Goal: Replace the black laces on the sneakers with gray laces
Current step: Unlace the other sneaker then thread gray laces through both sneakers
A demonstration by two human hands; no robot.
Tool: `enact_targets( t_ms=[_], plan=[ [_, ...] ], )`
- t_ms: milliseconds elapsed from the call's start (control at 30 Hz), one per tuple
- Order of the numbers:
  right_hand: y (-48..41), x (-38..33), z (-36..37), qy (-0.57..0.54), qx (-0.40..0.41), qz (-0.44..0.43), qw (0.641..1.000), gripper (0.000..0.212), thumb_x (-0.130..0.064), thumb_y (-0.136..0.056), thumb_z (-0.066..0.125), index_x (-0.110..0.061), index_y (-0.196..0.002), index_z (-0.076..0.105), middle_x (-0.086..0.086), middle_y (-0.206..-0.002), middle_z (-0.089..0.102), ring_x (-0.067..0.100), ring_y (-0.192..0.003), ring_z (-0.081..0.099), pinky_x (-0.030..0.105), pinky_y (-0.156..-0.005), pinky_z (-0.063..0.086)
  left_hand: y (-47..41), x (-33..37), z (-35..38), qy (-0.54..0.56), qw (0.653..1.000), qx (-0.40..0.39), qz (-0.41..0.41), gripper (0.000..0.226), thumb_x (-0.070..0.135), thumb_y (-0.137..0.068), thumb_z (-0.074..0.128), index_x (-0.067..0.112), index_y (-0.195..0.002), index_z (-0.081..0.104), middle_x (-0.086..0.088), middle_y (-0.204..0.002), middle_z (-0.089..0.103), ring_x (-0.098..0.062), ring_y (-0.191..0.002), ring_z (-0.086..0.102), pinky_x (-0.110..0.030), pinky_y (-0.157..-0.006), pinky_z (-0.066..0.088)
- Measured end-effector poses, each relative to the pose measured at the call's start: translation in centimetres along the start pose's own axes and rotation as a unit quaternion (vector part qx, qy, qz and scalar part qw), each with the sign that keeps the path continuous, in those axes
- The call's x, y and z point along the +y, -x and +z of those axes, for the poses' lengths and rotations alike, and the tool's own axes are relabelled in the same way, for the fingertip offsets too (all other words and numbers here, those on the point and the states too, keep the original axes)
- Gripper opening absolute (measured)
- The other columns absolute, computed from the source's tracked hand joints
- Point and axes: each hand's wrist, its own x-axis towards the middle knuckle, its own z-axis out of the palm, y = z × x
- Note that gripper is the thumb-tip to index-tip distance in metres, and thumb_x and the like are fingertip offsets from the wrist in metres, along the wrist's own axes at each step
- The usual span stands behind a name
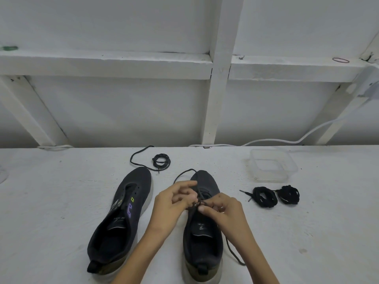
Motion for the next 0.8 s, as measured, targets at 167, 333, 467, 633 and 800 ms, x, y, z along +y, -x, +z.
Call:
enact_targets(
  t_ms=[167,333,467,633,800],
  plan=[
    [-0.1,-0.1,0.3,0.0,0.013,-0.006,1.0,0.023,-0.02,-0.074,0.082,-0.041,-0.076,0.076,-0.012,-0.078,0.07,0.01,-0.071,0.063,0.032,-0.073,0.052,0.2,0.2,-0.3,0.06,0.998,0.025,-0.004,0.026,0.001,-0.088,0.064,0.012,-0.111,0.066,-0.008,-0.096,0.07,-0.018,-0.091,0.071,-0.019,-0.079,0.054],
    [0.2,-0.2,0.4,-0.021,0.023,-0.025,0.999,0.025,-0.009,-0.075,0.079,-0.033,-0.073,0.077,-0.004,-0.073,0.067,0.01,-0.067,0.058,0.022,-0.067,0.045,0.1,-0.5,0.1,0.101,0.991,-0.093,-0.012,0.049,0.009,-0.08,0.072,0.013,-0.126,0.056,-0.005,-0.116,0.067,-0.017,-0.111,0.065,-0.023,-0.088,0.052],
    [0.2,-0.4,0.4,-0.031,0.042,-0.023,0.998,0.036,0.0,-0.075,0.075,-0.035,-0.072,0.076,0.001,-0.07,0.059,0.013,-0.067,0.057,0.027,-0.065,0.046,-0.1,-1.9,1.1,0.006,0.988,-0.155,0.018,0.053,0.013,-0.078,0.078,0.018,-0.126,0.057,0.002,-0.122,0.066,-0.013,-0.117,0.061,-0.023,-0.1,0.046],
    [-0.4,-1.3,-0.4,-0.092,0.026,0.007,0.995,0.037,0.009,-0.072,0.074,-0.026,-0.059,0.075,-0.002,-0.064,0.057,0.009,-0.064,0.06,0.021,-0.063,0.047,-0.4,-2.2,1.4,-0.085,0.982,-0.155,0.061,0.039,0.021,-0.076,0.081,0.024,-0.112,0.067,0.007,-0.107,0.071,-0.012,-0.103,0.067,-0.026,-0.091,0.051],
    [-2.6,-5.4,-2.2,-0.196,0.022,-0.015,0.98,0.023,0.013,-0.073,0.071,-0.008,-0.063,0.073,0.006,-0.068,0.06,0.004,-0.054,0.053,0.014,-0.053,0.041,-0.4,-2.5,1.8,-0.1,0.985,-0.128,0.055,0.021,0.036,-0.078,0.076,0.03,-0.097,0.071,0.006,-0.096,0.074,-0.012,-0.093,0.069,-0.035,-0.089,0.054]
  ],
)
